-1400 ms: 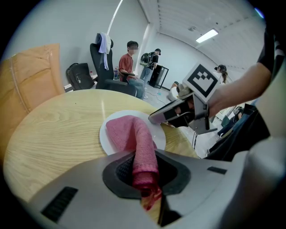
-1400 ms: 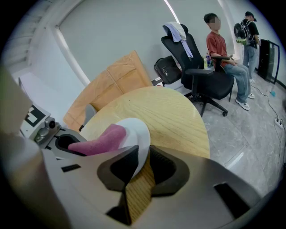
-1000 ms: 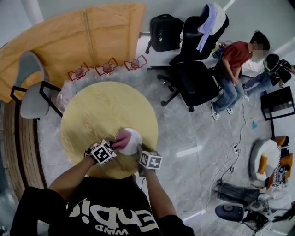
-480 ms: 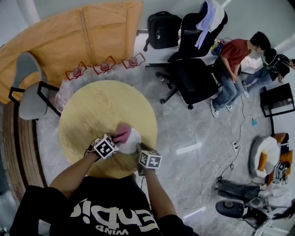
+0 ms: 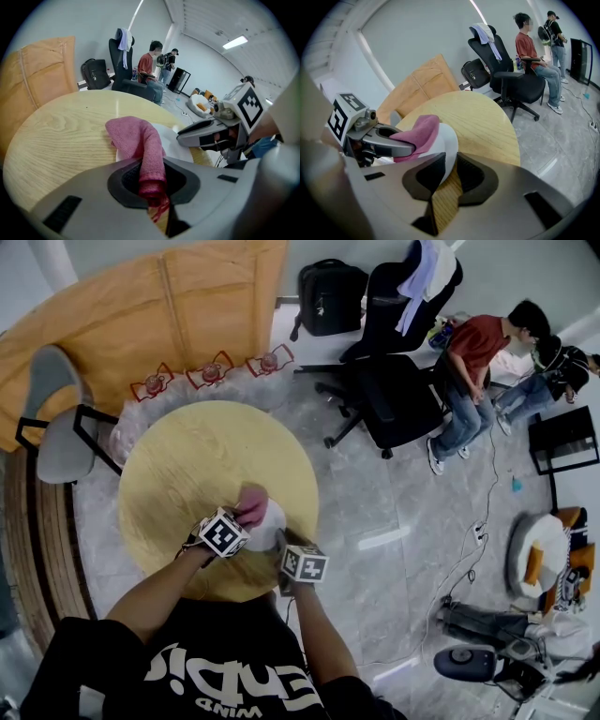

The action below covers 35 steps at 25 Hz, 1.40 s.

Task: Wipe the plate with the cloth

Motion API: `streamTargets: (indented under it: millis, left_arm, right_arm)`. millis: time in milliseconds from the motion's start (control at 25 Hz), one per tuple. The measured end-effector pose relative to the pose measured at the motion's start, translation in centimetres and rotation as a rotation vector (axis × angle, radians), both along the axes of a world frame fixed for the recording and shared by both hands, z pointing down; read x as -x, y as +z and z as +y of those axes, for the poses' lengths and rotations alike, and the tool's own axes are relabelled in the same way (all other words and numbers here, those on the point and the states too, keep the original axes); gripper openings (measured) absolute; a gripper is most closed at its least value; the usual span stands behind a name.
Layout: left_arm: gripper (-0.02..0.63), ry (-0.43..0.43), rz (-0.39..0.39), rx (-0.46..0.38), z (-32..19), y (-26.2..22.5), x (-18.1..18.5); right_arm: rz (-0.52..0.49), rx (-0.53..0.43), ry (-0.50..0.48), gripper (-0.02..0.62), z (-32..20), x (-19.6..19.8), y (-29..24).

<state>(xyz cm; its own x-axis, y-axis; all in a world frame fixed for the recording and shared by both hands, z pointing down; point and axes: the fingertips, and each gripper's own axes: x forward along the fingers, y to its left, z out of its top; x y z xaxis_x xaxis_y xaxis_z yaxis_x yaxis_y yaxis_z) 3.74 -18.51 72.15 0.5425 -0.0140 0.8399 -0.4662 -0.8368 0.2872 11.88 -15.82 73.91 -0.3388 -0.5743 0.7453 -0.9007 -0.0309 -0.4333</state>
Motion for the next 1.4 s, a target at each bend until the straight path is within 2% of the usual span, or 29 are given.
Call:
streamTargets:
  millis: [200,680,1080,1400]
  left_arm:
    - [0.052,0.057,-0.006,-0.034,0.4,0.2,-1.5]
    - [0.052,0.128,0.012,-0.013,2.8,0.5,-3.4]
    - [0.052,0.161,0.027,0.018,5.4,-0.1,-3.0]
    - [0.052,0.161,0.014,0.024,6.0,-0.1,-1.1]
  right_arm:
    - [-0.004,-0.001,0.005,0.092,-0.1,0.0,0.1]
    - [-0.002,0.005,0.019,0.091,0.1,0.0,0.5]
    - [0.004,0.009,0.016,0.089,0.2,-0.1,0.5]
    - [0.030,0.006,-0.007,0.089,0.1,0.0,0.4]
